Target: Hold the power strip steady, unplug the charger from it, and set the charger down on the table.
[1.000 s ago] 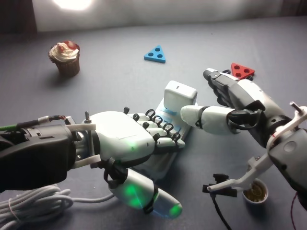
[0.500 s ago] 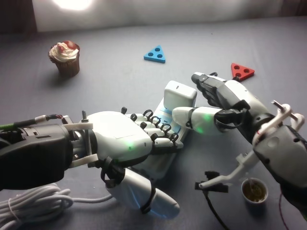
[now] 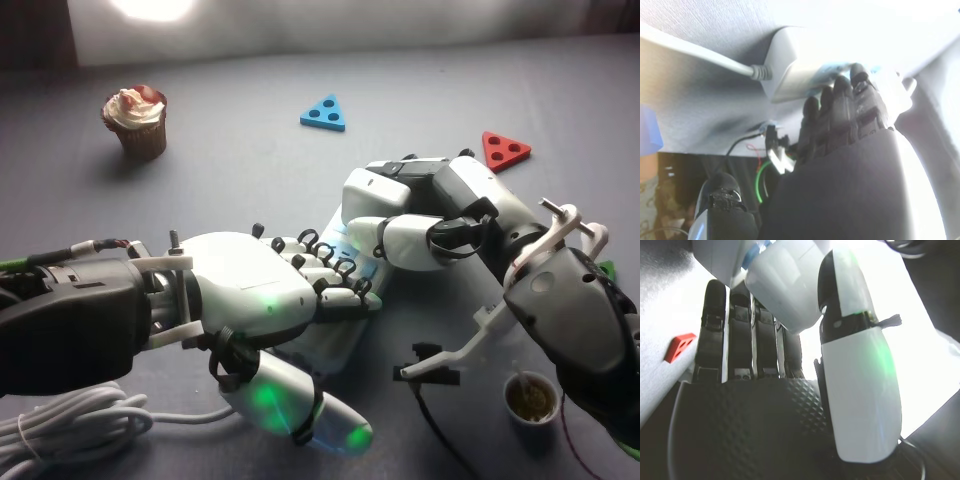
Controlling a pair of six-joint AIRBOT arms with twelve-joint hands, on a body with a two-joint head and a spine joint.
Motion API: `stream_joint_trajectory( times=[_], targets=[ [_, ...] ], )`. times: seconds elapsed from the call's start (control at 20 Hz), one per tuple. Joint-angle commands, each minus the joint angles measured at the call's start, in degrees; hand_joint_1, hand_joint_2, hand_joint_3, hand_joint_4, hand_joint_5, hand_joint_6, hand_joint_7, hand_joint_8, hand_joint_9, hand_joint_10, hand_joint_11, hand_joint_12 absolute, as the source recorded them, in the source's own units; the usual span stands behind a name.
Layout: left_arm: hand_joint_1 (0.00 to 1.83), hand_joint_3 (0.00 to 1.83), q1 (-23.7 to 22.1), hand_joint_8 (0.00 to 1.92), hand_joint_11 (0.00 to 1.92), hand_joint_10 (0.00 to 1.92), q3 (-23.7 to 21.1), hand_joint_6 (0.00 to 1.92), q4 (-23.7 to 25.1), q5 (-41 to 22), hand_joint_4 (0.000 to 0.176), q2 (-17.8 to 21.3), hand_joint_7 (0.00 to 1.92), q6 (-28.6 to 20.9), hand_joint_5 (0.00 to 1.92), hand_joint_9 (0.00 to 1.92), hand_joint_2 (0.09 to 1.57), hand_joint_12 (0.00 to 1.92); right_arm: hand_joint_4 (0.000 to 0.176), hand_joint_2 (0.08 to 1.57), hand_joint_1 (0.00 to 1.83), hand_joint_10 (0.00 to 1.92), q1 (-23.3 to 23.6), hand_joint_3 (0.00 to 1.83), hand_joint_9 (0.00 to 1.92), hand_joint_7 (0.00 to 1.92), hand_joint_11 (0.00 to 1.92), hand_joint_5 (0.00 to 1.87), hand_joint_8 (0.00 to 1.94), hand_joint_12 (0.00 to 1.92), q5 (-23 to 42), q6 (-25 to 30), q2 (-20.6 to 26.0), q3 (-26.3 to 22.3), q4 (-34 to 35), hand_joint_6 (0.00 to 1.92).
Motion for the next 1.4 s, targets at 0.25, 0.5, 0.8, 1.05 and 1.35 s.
stream_joint_trajectory(
  times=[0.25, 0.5, 0.8, 1.05, 1.35],
  targets=[
    [0.00, 0.00, -0.3, 0.00, 0.05, 0.00, -0.1, 0.00, -0.7, -2.1, 0.000, 0.5, 0.13, 0.0, 0.12, 0.10, 0.94, 0.11, 0.000, 1.07, 1.13, 0.00, 0.7, 0.00, 0.72, 0.79, 0.33, 0.79, 0.00, 0.79, 3.6, 0.5, 0.3, 0.8, -4.9, 0.00],
    [0.00, 0.00, -0.5, 0.00, 0.06, 0.01, -0.1, 0.00, -0.9, -1.3, 0.000, 0.4, 0.13, 0.0, 0.11, 0.11, 0.94, 0.11, 0.000, 1.08, 1.22, 0.01, 0.7, 0.00, 1.01, 1.11, 0.53, 0.97, 0.57, 0.93, 3.6, 0.5, 0.3, 0.9, -6.2, 0.93],
    [0.00, 0.00, -0.4, 0.00, 0.05, 0.00, 0.1, 0.00, -0.9, 0.0, 0.000, -0.3, 0.13, 0.3, 0.11, 0.10, 0.94, 0.10, 0.017, 1.06, 1.24, 0.01, 0.7, 0.00, 1.16, 1.14, 0.66, 1.05, 0.77, 0.97, 3.7, 0.5, 0.3, 1.3, -9.6, 0.81],
    [0.00, 0.00, -0.1, 0.00, 0.06, 0.00, 0.2, 0.00, -1.2, 0.1, 0.000, -0.6, 0.14, 0.3, 0.12, 0.11, 0.94, 0.11, 0.031, 1.06, 1.24, 0.00, 0.7, 0.00, 1.16, 1.14, 0.63, 1.08, 0.75, 0.96, 5.3, 0.5, 0.3, 1.7, -13.4, 0.78],
    [0.00, 0.00, 0.2, 0.00, 0.05, 0.00, 0.2, 0.00, -2.5, 0.1, 0.000, -0.7, 0.13, 0.3, 0.12, 0.11, 0.94, 0.10, 0.029, 1.06, 1.24, 0.00, 0.8, 0.00, 1.16, 1.16, 0.65, 1.07, 0.71, 0.94, 8.4, 0.5, 0.3, 1.5, -17.8, 0.81]
  ],
)
